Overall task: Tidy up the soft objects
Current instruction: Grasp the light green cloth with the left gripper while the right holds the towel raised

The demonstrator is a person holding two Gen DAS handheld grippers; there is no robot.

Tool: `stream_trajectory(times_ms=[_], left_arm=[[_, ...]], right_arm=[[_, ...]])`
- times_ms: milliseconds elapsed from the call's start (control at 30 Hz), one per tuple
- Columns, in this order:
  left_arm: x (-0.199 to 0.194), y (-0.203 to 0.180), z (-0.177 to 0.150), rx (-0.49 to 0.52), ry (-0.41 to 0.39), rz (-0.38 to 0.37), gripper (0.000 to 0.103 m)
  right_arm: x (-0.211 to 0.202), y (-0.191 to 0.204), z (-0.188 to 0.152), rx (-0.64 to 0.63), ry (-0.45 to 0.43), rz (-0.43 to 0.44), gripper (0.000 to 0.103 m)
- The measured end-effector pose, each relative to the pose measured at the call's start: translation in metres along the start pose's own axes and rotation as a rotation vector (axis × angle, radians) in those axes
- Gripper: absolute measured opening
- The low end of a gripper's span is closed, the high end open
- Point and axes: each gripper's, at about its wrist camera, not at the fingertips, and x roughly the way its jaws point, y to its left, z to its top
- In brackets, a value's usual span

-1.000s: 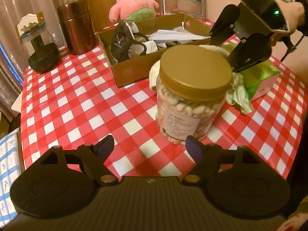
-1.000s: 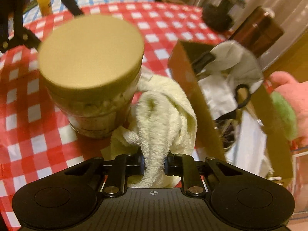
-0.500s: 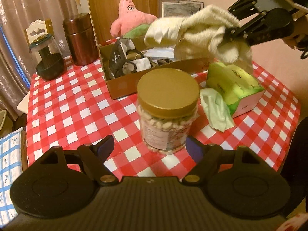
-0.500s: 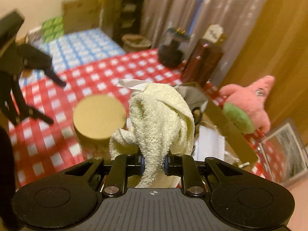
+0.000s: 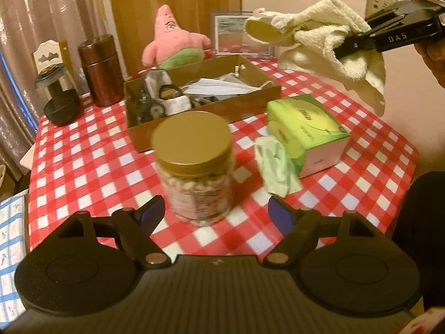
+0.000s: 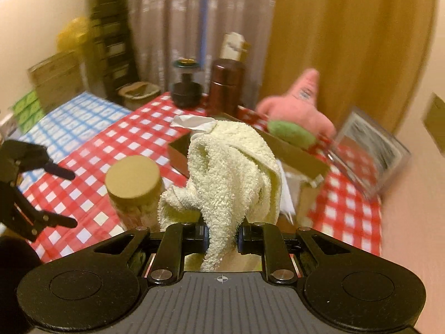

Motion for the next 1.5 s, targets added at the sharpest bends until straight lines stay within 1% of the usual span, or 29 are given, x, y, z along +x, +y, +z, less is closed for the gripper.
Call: stream_trajectory(times_ms=[133,200,333,500,567,667,767,967,1100,1133,1200,1267,1300,1333,1367,1400,1433,1500], left_arm=[[0.011,-0.025,0.002,0.027,-0.002,0.005,0.079],[0.019,-0.037,0.004,0.038,-0.007,0.001,0.078],[0.040,-0.054,0.007,0.022,-0.006,-0.005,0.075],[0.069,-0.076,0.009,0.025,-0.001,-0.006,0.071],[0.081,-0.082,0.009,0.019,-0.003,-0.003,0.071],[0.100,-0.087,0.009,0.014,0.001,0.016,0.067],[0.118,-0.088,0.010,-0.015,0.012,0.012,0.066],[0.145,-0.093,0.008,-0.032,0.039,0.003,0.063],[0.156,-0.094,0.006,-0.031,0.043,0.028,0.053],[0.158,-0.094,0.006,-0.034,0.044,0.029,0.049],[0.162,-0.093,0.005,-0.040,0.052,0.022,0.045],[0.165,-0.093,0.004,-0.043,0.059,0.017,0.037],[0.165,-0.092,0.004,-0.047,0.063,0.013,0.029],[0.164,-0.092,0.003,-0.050,0.061,0.015,0.024],[0.163,-0.092,0.003,-0.050,0.062,0.018,0.020],[0.161,-0.092,0.003,-0.053,0.064,0.016,0.013],[0.159,-0.091,0.003,-0.060,0.064,0.016,0.010],[0.152,-0.089,0.003,-0.075,0.064,0.014,0.005]], right_arm=[[-0.019,-0.008,-0.022,0.082,0.014,-0.053,0.018],[-0.026,-0.010,-0.033,0.102,0.017,-0.074,0.018],[-0.042,-0.014,-0.057,0.151,0.014,-0.112,0.018],[-0.049,-0.022,-0.077,0.202,0.005,-0.142,0.018],[-0.049,-0.025,-0.083,0.218,0.003,-0.150,0.018],[-0.049,-0.031,-0.093,0.242,-0.001,-0.163,0.018],[-0.047,-0.038,-0.102,0.261,0.008,-0.176,0.018],[-0.040,-0.056,-0.124,0.322,0.036,-0.193,0.018],[-0.034,-0.062,-0.134,0.347,0.050,-0.195,0.018],[-0.033,-0.063,-0.135,0.348,0.054,-0.195,0.018],[-0.031,-0.064,-0.137,0.354,0.058,-0.193,0.018],[-0.030,-0.065,-0.139,0.358,0.059,-0.192,0.018],[-0.030,-0.065,-0.139,0.361,0.059,-0.192,0.018],[-0.029,-0.065,-0.139,0.363,0.059,-0.192,0.018],[-0.029,-0.065,-0.139,0.364,0.059,-0.192,0.018],[-0.029,-0.065,-0.139,0.365,0.058,-0.192,0.018],[-0.029,-0.065,-0.139,0.363,0.059,-0.191,0.018],[-0.029,-0.064,-0.138,0.363,0.057,-0.190,0.018]])
